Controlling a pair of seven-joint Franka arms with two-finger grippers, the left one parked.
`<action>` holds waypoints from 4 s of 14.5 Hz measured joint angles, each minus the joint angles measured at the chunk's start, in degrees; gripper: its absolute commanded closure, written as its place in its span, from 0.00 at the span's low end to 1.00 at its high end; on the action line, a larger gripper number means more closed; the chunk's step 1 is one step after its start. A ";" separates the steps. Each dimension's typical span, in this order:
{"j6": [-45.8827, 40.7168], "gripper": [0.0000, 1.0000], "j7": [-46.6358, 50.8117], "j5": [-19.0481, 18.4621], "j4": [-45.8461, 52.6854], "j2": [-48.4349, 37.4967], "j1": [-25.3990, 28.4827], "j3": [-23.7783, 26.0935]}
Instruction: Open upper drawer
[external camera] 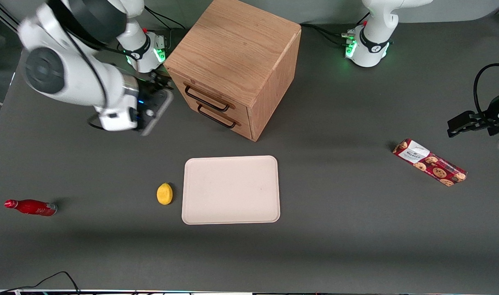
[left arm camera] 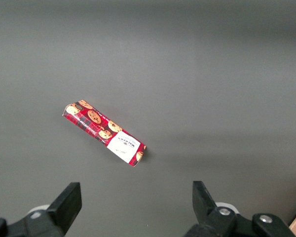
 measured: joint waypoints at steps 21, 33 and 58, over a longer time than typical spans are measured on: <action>15.73 0.00 1.62 4.19 -17.06 2.18 0.24 2.89; 20.16 0.00 2.83 6.15 -22.12 0.41 0.21 2.92; 26.32 0.00 -2.26 0.49 -15.81 6.39 -1.08 -2.72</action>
